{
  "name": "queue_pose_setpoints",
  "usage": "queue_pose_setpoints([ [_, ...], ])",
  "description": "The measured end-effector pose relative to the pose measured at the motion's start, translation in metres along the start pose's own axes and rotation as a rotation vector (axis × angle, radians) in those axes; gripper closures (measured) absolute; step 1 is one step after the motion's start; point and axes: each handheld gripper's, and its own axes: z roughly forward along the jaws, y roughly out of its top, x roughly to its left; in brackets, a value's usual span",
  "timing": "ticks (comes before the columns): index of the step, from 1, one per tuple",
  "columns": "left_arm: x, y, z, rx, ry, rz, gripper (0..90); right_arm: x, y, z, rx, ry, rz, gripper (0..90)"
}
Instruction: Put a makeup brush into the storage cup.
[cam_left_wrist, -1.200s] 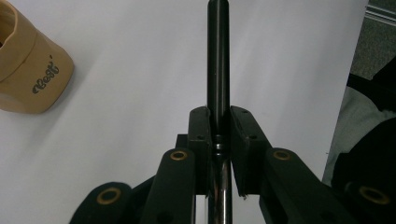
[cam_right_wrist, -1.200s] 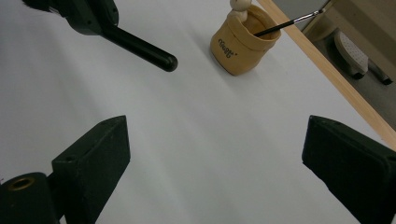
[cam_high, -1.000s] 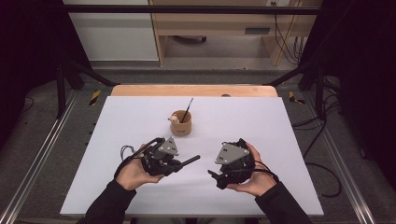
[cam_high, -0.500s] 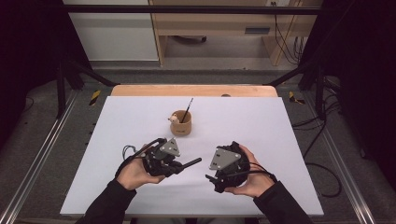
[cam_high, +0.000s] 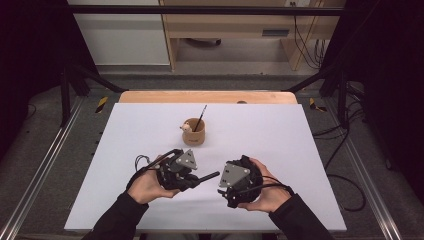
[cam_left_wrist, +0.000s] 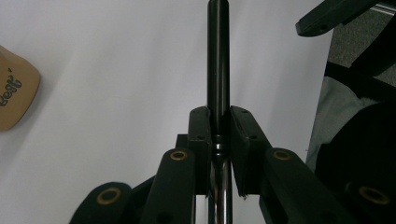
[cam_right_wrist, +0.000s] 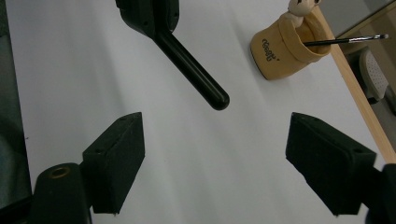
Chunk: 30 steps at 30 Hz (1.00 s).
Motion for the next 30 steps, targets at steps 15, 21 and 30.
queue_pose_setpoints([
  [15, -0.007, 0.007, 0.003, 0.028, -0.030, 0.020, 78.8, 0.005, 0.004, 0.003, 0.027, 0.016, -0.085, 31.0],
  [21, -0.008, 0.009, 0.003, 0.034, -0.035, 0.026, 78.8, 0.008, 0.005, 0.007, 0.045, 0.019, -0.121, 34.6],
  [30, -0.013, 0.014, 0.006, 0.046, -0.044, 0.041, 78.9, 0.012, 0.007, 0.010, 0.052, 0.032, -0.168, 41.6],
])
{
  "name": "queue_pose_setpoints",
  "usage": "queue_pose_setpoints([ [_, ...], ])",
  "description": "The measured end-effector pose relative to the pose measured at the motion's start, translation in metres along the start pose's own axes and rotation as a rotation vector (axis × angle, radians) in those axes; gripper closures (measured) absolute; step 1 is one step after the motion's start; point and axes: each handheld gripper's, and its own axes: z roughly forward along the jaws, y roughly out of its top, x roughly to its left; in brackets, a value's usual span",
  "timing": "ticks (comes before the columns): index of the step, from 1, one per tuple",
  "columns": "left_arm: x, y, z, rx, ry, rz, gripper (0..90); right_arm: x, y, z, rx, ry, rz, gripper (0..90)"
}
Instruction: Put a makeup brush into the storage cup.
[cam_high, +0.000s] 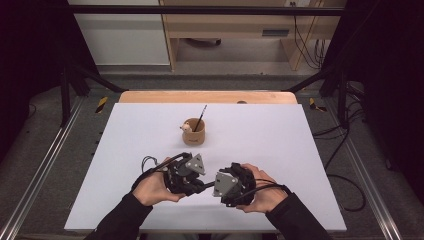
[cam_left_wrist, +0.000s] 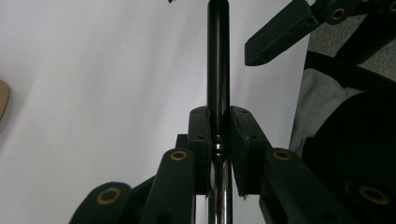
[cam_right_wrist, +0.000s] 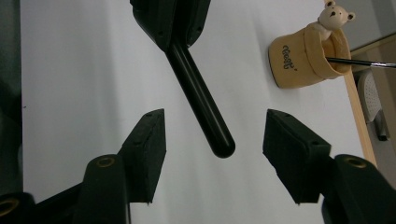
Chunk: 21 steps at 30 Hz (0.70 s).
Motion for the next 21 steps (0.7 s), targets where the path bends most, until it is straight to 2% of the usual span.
queue_pose_setpoints([
  [5, -0.0008, 0.0017, 0.0009, 0.002, -0.006, 0.011, 78.9, 0.0018, 0.0006, 0.0029, 0.003, 0.004, -0.035, 47.6],
  [6, -0.0020, 0.0020, 0.0017, -0.009, -0.011, -0.003, 78.9, 0.0020, 0.0006, 0.0035, 0.005, 0.005, -0.051, 49.2],
  [9, -0.0026, 0.0022, 0.0022, -0.008, -0.012, -0.005, 78.9, 0.0029, 0.0010, 0.0045, 0.005, 0.011, -0.063, 51.7],
  [10, -0.0039, 0.0024, 0.0031, -0.019, -0.016, -0.017, 78.9, 0.0038, 0.0012, 0.0054, 0.002, 0.008, -0.077, 54.1],
  [16, -0.0048, 0.0035, 0.0031, -0.012, -0.020, -0.011, 78.9, 0.0050, 0.0021, 0.0065, -0.003, 0.013, -0.109, 59.4],
  [17, -0.0046, 0.0039, 0.0035, -0.009, -0.023, -0.008, 78.9, 0.0048, 0.0023, 0.0067, -0.009, 0.013, -0.126, 61.6],
  [20, -0.0045, 0.0044, 0.0038, -0.003, -0.024, -0.003, 78.9, 0.0057, 0.0024, 0.0067, -0.010, 0.014, -0.127, 63.0],
  [21, -0.0045, 0.0047, 0.0041, 0.000, -0.026, -0.001, 78.9, 0.0053, 0.0025, 0.0072, -0.006, 0.010, -0.146, 63.2],
])
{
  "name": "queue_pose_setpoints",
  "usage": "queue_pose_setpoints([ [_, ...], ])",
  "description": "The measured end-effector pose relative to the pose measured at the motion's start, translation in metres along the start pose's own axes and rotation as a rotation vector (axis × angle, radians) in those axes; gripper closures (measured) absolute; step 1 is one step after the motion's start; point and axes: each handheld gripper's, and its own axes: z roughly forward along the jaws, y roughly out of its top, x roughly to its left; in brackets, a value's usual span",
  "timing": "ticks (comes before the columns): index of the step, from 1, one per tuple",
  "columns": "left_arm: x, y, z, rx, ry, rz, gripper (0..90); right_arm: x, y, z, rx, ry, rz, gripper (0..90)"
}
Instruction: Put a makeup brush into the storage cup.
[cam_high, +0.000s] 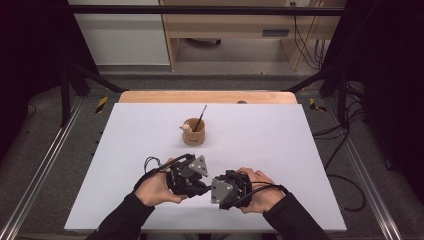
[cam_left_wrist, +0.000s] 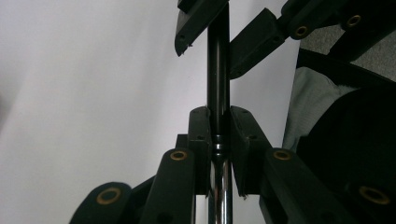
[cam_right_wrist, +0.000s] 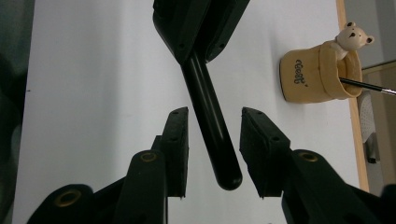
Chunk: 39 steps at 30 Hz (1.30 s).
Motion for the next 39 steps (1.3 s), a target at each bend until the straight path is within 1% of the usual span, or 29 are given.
queue_pose_setpoints([
  [3, 0.0003, 0.0003, 0.0003, 0.000, 0.001, 0.007, 78.8, 0.0015, -0.0001, 0.0008, 0.003, -0.002, -0.001, 65.5],
  [5, 0.0004, 0.0005, 0.0004, 0.001, -0.001, 0.008, 78.8, 0.0015, 0.0002, 0.0010, -0.001, 0.000, -0.015, 67.5],
  [6, 0.0003, 0.0007, 0.0005, 0.002, 0.000, 0.008, 78.8, 0.0025, 0.0004, 0.0009, 0.000, -0.001, -0.010, 68.5],
  [7, 0.0003, 0.0008, 0.0005, 0.003, -0.002, 0.010, 78.9, 0.0016, 0.0004, 0.0014, -0.002, -0.002, -0.034, 69.5],
  [10, -0.0003, 0.0008, 0.0006, 0.001, 0.000, 0.010, 78.9, 0.0019, 0.0012, 0.0022, -0.002, -0.005, -0.042, 71.8],
  [11, -0.0002, 0.0007, 0.0004, 0.004, 0.001, 0.013, 78.9, 0.0028, 0.0012, 0.0024, 0.000, -0.008, -0.032, 72.3],
  [12, -0.0001, 0.0006, 0.0004, 0.005, -0.002, 0.012, 78.9, 0.0018, 0.0016, 0.0023, -0.001, 0.003, -0.047, 72.6],
  [14, -0.0002, 0.0003, 0.0004, 0.004, -0.002, 0.011, 78.8, 0.0028, 0.0021, 0.0024, 0.000, 0.007, -0.039, 73.1],
  [15, -0.0001, 0.0003, 0.0003, 0.005, -0.004, 0.011, 78.9, 0.0026, 0.0023, 0.0021, 0.000, 0.007, -0.050, 73.4],
  [19, -0.0004, 0.0004, 0.0004, 0.007, -0.003, 0.015, 78.8, 0.0023, 0.0021, 0.0021, -0.002, 0.013, -0.057, 74.0],
  [20, -0.0006, 0.0006, 0.0006, 0.008, -0.002, 0.019, 78.8, 0.0023, 0.0021, 0.0022, 0.001, 0.016, -0.066, 74.5],
  [21, -0.0007, 0.0006, 0.0005, 0.007, -0.001, 0.020, 78.8, 0.0026, 0.0021, 0.0019, 0.003, 0.018, -0.062, 74.6],
  [23, -0.0007, 0.0007, 0.0003, 0.001, -0.001, 0.020, 78.8, 0.0024, 0.0017, 0.0018, -0.003, 0.006, -0.071, 74.7],
  [24, -0.0008, 0.0007, 0.0002, -0.001, 0.000, 0.020, 78.7, 0.0010, 0.0018, 0.0016, -0.004, 0.012, -0.079, 74.8],
  [27, -0.0005, 0.0010, -0.0004, 0.001, 0.002, 0.026, 78.5, 0.0016, 0.0013, 0.0014, -0.005, 0.011, -0.069, 75.3],
  [29, 0.0001, 0.0010, -0.0013, 0.004, 0.005, 0.030, 78.2, 0.0018, 0.0012, 0.0014, -0.007, 0.013, -0.075, 75.9],
  [32, 0.0004, 0.0008, -0.0019, -0.003, 0.013, 0.027, 77.7, 0.0022, 0.0010, 0.0012, -0.009, 0.011, -0.071, 76.6],
  [35, 0.0011, 0.0004, -0.0032, -0.006, 0.014, 0.026, 76.4, 0.0014, 0.0012, 0.0003, -0.012, 0.014, -0.080, 77.9],
  [39, 0.0013, 0.0002, -0.0033, -0.006, 0.015, 0.028, 75.6, 0.0014, 0.0016, -0.0002, -0.010, 0.027, -0.074, 78.7],
])
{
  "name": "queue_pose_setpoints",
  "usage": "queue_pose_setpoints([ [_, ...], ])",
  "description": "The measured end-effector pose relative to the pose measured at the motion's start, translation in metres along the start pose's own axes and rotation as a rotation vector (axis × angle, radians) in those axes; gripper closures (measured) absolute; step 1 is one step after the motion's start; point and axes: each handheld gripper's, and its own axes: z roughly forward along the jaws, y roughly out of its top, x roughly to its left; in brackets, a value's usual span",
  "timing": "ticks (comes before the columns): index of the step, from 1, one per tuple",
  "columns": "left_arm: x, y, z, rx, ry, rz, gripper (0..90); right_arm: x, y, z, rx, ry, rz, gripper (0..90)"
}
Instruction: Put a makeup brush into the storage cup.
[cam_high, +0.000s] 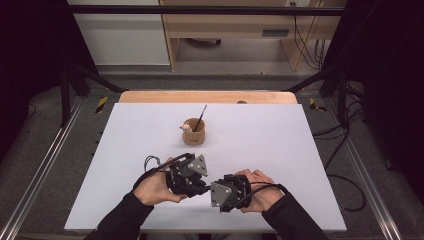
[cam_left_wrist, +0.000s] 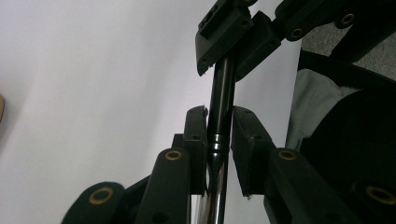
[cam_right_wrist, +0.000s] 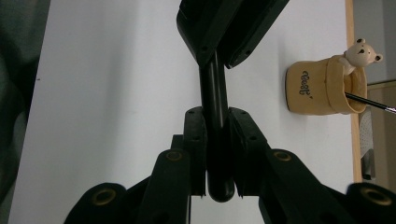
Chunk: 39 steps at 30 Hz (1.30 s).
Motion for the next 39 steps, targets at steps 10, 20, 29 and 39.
queue_pose_setpoints([
  [10, 0.001, -0.001, 0.000, -0.001, 0.000, 0.010, 73.7, 0.001, 0.000, 0.000, -0.008, 0.014, 0.015, 79.7],
  [20, 0.009, -0.009, -0.014, -0.093, 0.102, -0.019, 52.1, -0.003, -0.010, 0.001, -0.013, 0.015, 0.096, 79.7],
  [29, 0.017, -0.025, -0.036, -0.192, 0.175, -0.076, 37.2, -0.011, -0.022, -0.001, -0.001, -0.009, 0.155, 79.7],
  [39, 0.023, -0.045, -0.045, -0.284, 0.236, -0.157, 25.6, -0.016, -0.033, -0.006, -0.001, -0.033, 0.224, 79.6],
])
